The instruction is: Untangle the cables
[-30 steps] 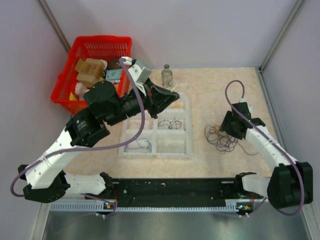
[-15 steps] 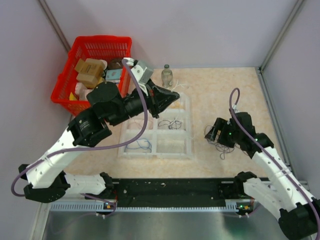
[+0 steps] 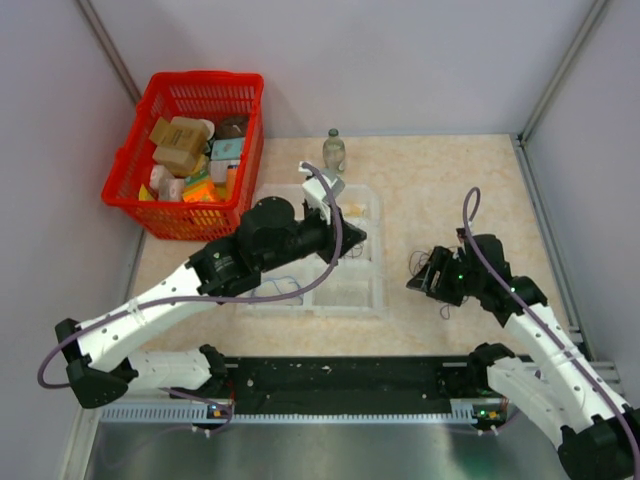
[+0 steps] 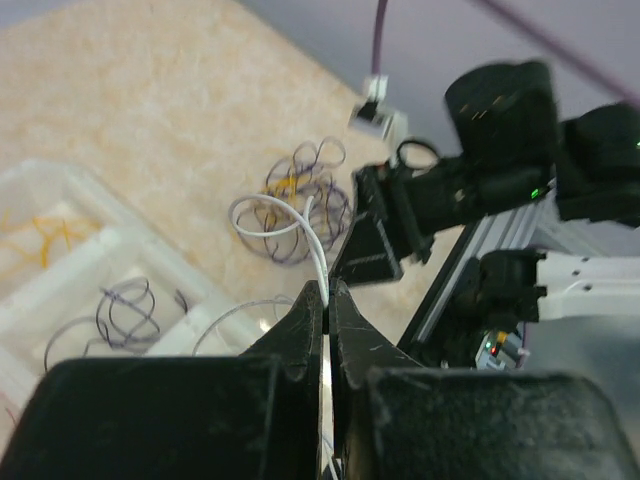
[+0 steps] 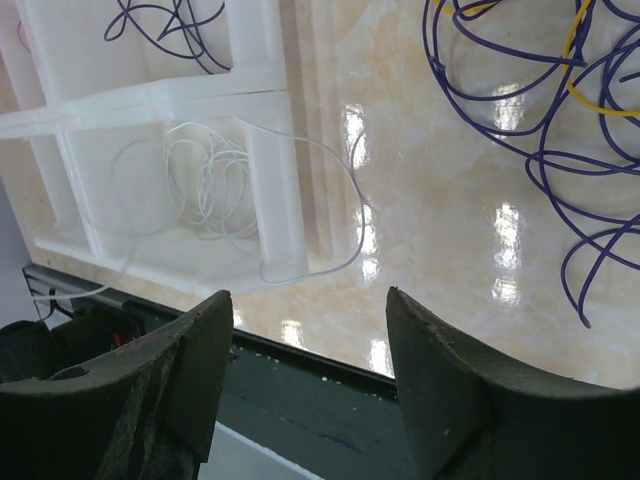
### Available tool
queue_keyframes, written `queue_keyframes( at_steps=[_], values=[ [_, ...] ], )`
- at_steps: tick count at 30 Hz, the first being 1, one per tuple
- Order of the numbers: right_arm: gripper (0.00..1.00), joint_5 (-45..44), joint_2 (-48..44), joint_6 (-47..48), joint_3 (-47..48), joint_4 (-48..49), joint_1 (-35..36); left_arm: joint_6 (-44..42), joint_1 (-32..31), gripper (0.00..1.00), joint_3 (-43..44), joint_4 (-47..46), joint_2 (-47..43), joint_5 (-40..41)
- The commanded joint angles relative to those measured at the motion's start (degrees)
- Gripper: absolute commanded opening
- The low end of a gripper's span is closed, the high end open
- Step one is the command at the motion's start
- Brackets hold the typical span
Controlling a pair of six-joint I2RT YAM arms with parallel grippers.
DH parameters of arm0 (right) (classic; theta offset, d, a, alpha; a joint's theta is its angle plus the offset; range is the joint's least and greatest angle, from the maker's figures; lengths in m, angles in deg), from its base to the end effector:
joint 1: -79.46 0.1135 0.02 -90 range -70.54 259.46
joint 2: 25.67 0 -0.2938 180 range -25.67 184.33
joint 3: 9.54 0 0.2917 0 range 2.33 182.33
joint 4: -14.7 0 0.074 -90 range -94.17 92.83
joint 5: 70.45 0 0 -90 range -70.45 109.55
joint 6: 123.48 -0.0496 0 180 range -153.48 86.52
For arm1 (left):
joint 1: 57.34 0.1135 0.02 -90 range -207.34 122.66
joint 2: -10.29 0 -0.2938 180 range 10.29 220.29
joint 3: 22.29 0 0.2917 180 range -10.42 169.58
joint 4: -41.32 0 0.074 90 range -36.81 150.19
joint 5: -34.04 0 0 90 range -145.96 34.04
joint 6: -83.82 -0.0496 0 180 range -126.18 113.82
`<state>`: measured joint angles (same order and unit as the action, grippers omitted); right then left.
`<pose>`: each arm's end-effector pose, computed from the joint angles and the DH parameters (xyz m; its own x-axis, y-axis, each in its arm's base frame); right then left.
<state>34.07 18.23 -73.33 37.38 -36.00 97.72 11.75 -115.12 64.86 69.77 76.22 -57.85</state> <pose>0.1687 0.0688 0.2424 -0.8361 0.3773 -0.3981 0.0940 0.8136 0.5737 0.1557 -0.2502 0.4718 -0.3295 -0.0542 -0.9426 0.8004 0.5134 -0.3094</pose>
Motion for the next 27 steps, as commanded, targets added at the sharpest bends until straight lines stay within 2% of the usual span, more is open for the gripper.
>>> queue_keyframes(
  at_steps=[1, 9, 13, 20, 27],
  values=[
    [0.62, 2.61, -1.19, -1.1, 0.55, 2.97, 0.37, 5.0, 0.74, 0.0, -6.54, -4.8, -3.26, 3.28],
    [0.62, 5.86, -0.04, -1.19, -1.64, 4.46, 0.37, 6.41, 0.83, 0.0, -12.97, -3.84, -4.24, 7.42],
    [0.68, 9.64, -0.04, -1.37, -4.72, 8.58, 1.68, 4.92, 0.83, 0.0, -16.65, -3.66, -1.69, 10.15],
    [0.72, 5.34, 3.21, -3.2, -7.36, 11.75, 7.92, 2.63, 1.35, 0.0, -20.36, -8.75, 4.46, 14.54],
    [0.71, -3.17, -0.66, -3.22, -5.09, 8.78, 10.56, 5.96, 1.71, 0.0, -21.05, -7.35, 7.72, 10.42]
  ],
)
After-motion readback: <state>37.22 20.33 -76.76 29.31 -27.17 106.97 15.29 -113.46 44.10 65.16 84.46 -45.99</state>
